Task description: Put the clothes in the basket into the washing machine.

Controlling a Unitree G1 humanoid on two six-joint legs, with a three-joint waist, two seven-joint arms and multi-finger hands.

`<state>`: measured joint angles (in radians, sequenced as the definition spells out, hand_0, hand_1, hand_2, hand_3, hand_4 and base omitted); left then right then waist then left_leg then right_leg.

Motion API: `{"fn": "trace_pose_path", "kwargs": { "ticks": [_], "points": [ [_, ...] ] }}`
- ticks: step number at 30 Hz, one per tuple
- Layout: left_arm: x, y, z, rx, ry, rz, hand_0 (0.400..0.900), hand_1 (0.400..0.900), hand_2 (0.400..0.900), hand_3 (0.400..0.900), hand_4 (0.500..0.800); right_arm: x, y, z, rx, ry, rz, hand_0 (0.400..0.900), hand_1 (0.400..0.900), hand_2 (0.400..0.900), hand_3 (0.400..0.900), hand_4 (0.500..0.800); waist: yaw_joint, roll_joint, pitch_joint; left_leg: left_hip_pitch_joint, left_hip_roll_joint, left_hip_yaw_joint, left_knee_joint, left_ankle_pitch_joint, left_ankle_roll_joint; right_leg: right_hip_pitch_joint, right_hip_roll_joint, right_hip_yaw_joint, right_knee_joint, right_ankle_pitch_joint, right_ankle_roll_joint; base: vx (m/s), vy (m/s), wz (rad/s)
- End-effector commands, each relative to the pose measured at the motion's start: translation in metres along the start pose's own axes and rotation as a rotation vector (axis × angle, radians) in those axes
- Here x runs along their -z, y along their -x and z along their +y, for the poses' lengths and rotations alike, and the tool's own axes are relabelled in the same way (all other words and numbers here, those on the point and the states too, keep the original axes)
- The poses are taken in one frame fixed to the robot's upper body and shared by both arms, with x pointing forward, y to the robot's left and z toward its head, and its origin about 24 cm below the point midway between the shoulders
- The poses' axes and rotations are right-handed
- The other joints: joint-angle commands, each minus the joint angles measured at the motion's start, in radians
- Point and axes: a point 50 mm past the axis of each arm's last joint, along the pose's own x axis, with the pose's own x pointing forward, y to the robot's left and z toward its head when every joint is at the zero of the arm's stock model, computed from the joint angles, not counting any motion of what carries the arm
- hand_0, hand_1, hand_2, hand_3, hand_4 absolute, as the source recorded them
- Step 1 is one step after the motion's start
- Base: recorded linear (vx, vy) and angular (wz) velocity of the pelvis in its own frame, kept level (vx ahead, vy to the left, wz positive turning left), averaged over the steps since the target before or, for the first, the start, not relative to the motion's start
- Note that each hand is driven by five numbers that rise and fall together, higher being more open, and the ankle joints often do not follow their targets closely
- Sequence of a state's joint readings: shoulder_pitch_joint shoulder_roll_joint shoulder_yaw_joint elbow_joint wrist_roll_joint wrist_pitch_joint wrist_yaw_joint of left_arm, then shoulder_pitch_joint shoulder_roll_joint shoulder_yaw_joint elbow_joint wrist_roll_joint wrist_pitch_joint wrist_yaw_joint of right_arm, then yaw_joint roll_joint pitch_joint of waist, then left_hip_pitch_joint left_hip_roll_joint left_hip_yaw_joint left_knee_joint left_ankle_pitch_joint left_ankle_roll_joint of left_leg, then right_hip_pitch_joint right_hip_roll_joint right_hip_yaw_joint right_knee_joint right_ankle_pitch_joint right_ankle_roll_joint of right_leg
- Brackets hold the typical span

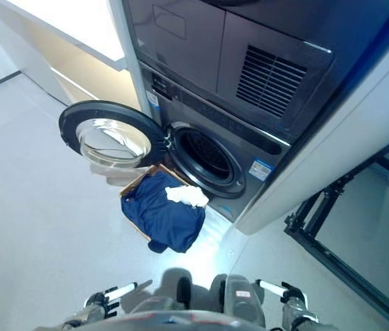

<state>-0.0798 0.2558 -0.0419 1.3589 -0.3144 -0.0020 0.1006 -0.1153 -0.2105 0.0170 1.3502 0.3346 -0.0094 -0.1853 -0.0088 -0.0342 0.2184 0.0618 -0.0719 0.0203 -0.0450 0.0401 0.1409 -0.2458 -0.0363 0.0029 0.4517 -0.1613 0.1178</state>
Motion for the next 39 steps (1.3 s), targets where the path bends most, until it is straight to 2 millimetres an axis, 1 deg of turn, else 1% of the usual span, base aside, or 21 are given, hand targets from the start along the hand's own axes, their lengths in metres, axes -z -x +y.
{"fn": "trace_pose_path", "kwargs": {
  "ticks": [1,2,5,6,8,11,13,14,15,17,18,19,20,21,24,25,26,27,28,33,39],
  "points": [
    [0.005,0.0,0.014,-0.047,-0.016,0.015,0.9,0.9,0.9,0.9,0.8,-0.012,-0.001,-0.013,0.05,-0.019,-0.06,0.9,0.9,0.9,0.9,0.8,-0.009,-0.007,-0.014,-0.012,-0.004,-0.072,0.041,-0.106,-0.044,0.02,0.043,0.043,-0.228,0.206,-0.002,0.15,-0.097,0.15],
    [0.007,0.0,0.014,-0.047,-0.011,0.018,0.9,0.9,0.9,0.9,0.8,-0.013,-0.001,-0.013,0.051,-0.02,-0.061,0.9,0.9,0.9,0.9,0.8,-0.004,-0.013,-0.016,-0.004,-0.01,-0.078,0.038,-0.116,-0.052,0.037,0.033,0.062,-0.347,0.233,0.005,0.18,-0.136,0.2],
    [0.008,0.0,0.014,-0.05,-0.006,0.023,0.9,0.9,0.9,0.9,0.8,-0.014,-0.001,-0.013,0.05,-0.022,-0.066,0.9,0.9,0.9,0.9,0.8,-0.002,-0.015,-0.015,-0.001,-0.011,-0.09,0.048,-0.131,-0.06,0.041,0.026,0.082,-0.411,0.265,0.011,0.17,-0.155,0.25],
    [0.01,0.0,0.013,-0.05,-0.002,0.028,0.9,0.9,0.9,0.9,0.8,-0.013,-0.001,-0.013,0.052,-0.023,-0.064,0.9,0.9,0.9,0.9,0.8,-0.001,-0.02,-0.018,0.01,-0.014,-0.105,0.067,-0.155,-0.07,0.044,0.019,0.082,-0.417,0.272,0.011,0.25,-0.232,0.43],
    [0.015,0.001,0.011,-0.046,0.001,0.045,0.9,0.9,0.9,0.9,0.8,-0.008,-0.001,-0.016,0.056,-0.02,-0.052,0.9,0.9,0.9,0.9,0.8,-0.003,-0.019,-0.033,0.03,-0.009,-0.125,0.064,-0.172,-0.076,0.064,0.016,0.071,-0.393,0.248,-0.003,0.31,-0.31,0.45],
    [0.017,0.001,0.006,-0.039,0.03,0.049,0.9,0.9,0.9,0.9,0.8,-0.01,-0.002,-0.018,0.064,-0.02,-0.058,0.9,0.9,0.9,0.9,0.8,-0.017,-0.002,-0.054,0.048,0.015,-0.144,0.031,-0.158,-0.097,0.073,0.032,0.057,-0.399,0.24,-0.018,0.25,-0.303,0.42],
    [0.017,0.002,-0.005,-0.012,0.027,0.046,0.9,0.9,0.9,0.9,0.8,-0.016,-0.002,-0.024,0.078,-0.021,-0.078,0.9,0.9,0.9,0.9,0.8,-0.034,0.017,-0.067,0.036,0.041,-0.156,0.033,-0.146,-0.131,0.097,0.031,0.014,-0.439,0.217,-0.039,0.2,-0.316,0.54],
    [0.017,0.002,-0.005,-0.012,0.027,0.046,0.9,0.9,0.9,0.9,0.8,-0.016,-0.002,-0.024,0.078,-0.021,-0.078,0.9,0.9,0.9,0.9,0.8,-0.037,0.018,-0.067,0.036,0.042,-0.159,0.034,-0.147,-0.132,0.098,0.031,0.011,-0.44,0.217,-0.039,0.15,-0.245,0.4],
    [0.015,0.002,-0.009,-0.006,0.038,0.039,0.9,0.9,0.9,0.9,0.8,-0.019,-0.002,-0.026,0.084,-0.023,-0.089,0.9,0.9,0.9,0.9,0.8,-0.039,0.023,-0.07,0.022,0.05,-0.156,0.062,-0.154,-0.144,0.108,0.03,-0.002,-0.45,0.203,-0.047,0.18,-0.288,0.35],
    [0.015,0.002,-0.012,-0.003,0.067,0.038,0.9,0.9,0.9,0.9,0.8,-0.026,-0.002,-0.027,0.083,-0.007,-0.117,0.9,0.9,0.9,0.9,0.8,-0.035,0.021,-0.051,-0.057,0.043,-0.129,0.289,-0.119,-0.182,0.161,0.028,-0.019,-0.467,0.179,-0.074,0.18,-0.318,0.31],
    [0.015,0.002,-0.012,-0.003,0.067,0.038,0.9,0.9,0.9,0.9,0.8,-0.026,-0.002,-0.027,0.083,-0.007,-0.117,0.9,0.9,0.9,0.9,0.8,-0.036,0.022,-0.051,-0.062,0.043,-0.13,0.298,-0.123,-0.182,0.161,0.028,-0.02,-0.468,0.179,-0.074,0.03,-0.199,0.19],
    [0.012,0.002,-0.013,-0.003,0.077,0.028,0.9,0.9,0.9,0.9,0.8,-0.03,-0.002,-0.027,0.083,0.002,-0.129,0.9,0.9,0.9,0.9,0.8,-0.032,0.018,-0.029,-0.121,0.047,-0.107,0.408,-0.09,-0.19,0.177,0.024,-0.03,-0.468,0.172,-0.085,-0.01,-0.229,0.2],
    [0.009,0.002,-0.014,0.0,0.087,0.022,0.9,0.9,0.9,0.9,0.8,-0.036,-0.002,-0.027,0.085,-0.002,-0.146,0.9,0.9,0.9,0.9,0.8,-0.025,0.011,-0.002,-0.18,0.045,-0.082,0.484,-0.078,-0.183,0.194,0.021,-0.037,-0.463,0.16,-0.101,0.02,-0.281,0.22],
    [0.01,0.002,-0.014,-0.001,0.091,0.024,0.9,0.9,0.9,0.9,0.8,-0.037,-0.002,-0.027,0.088,-0.006,-0.146,0.9,0.9,0.9,0.9,0.8,-0.025,0.01,-0.001,-0.192,0.048,-0.067,0.47,-0.082,-0.179,0.199,0.022,-0.039,-0.462,0.153,-0.104,0.04,-0.222,0.17],
    [0.017,0.003,-0.014,-0.002,0.087,0.04,0.9,0.9,0.9,0.9,0.8,-0.039,-0.002,-0.027,0.084,-0.014,-0.156,0.9,0.9,0.9,0.9,0.8,-0.028,0.007,-0.006,-0.215,0.048,-0.012,0.3,-0.096,-0.167,0.217,0.019,-0.056,-0.478,0.145,-0.098,0.1,-0.101,0.1],
    [0.016,0.003,-0.014,-0.005,0.088,0.035,0.9,0.9,0.9,0.9,0.8,-0.042,-0.001,-0.025,0.077,-0.006,-0.173,0.9,0.9,0.9,0.9,0.8,-0.025,0.015,-0.003,-0.214,0.052,-0.018,0.22,-0.056,-0.171,0.217,0.029,-0.057,-0.473,0.141,-0.098,0.1,-0.049,-0.05],
    [0.017,0.003,-0.014,-0.005,0.084,0.035,0.9,0.9,0.9,0.9,0.8,-0.042,-0.001,-0.024,0.076,0.003,-0.175,0.9,0.9,0.9,0.9,0.8,-0.022,0.019,0.001,-0.206,0.048,-0.032,0.192,-0.04,-0.173,0.219,0.035,-0.053,-0.466,0.134,-0.099,0.12,-0.017,-0.19],
    [0.02,0.003,-0.014,-0.008,0.08,0.046,0.9,0.9,0.9,0.9,0.8,-0.044,-0.001,-0.022,0.071,0.021,-0.182,0.9,0.9,0.9,0.9,0.8,-0.02,0.026,0.0,-0.189,0.046,-0.048,0.172,-0.046,-0.167,0.218,0.044,-0.046,-0.457,0.122,-0.097,0.12,0.016,-0.22],
    [0.022,0.003,-0.013,-0.01,0.079,0.053,0.9,0.9,0.9,0.9,0.8,-0.046,-0.001,-0.021,0.064,0.025,-0.197,0.9,0.9,0.9,0.9,0.8,-0.028,0.027,0.004,-0.179,0.05,-0.042,0.153,-0.039,-0.168,0.219,0.047,-0.041,-0.454,0.123,-0.097,0.12,0.046,-0.26],
    [0.014,0.002,-0.014,-0.005,0.045,0.019,0.9,0.9,0.9,0.9,0.8,-0.05,0.001,-0.011,0.036,0.058,-0.227,0.9,0.9,0.9,0.9,0.8,-0.029,0.039,-0.02,-0.101,0.064,-0.025,0.011,-0.026,-0.152,0.22,0.049,-0.018,-0.492,0.139,-0.088,0.08,0.111,-0.24],
    [0.002,0.001,-0.006,-0.012,0.047,-0.033,0.9,0.9,0.9,0.9,0.8,-0.073,0.009,0.011,-0.085,0.141,-0.349,0.9,0.9,0.9,0.9,0.8,-0.017,0.022,-0.025,-0.051,0.061,-0.002,-0.037,-0.035,-0.136,0.242,0.04,0.006,-0.51,0.151,-0.073,0.06,0.111,-0.16]
  ]
}}
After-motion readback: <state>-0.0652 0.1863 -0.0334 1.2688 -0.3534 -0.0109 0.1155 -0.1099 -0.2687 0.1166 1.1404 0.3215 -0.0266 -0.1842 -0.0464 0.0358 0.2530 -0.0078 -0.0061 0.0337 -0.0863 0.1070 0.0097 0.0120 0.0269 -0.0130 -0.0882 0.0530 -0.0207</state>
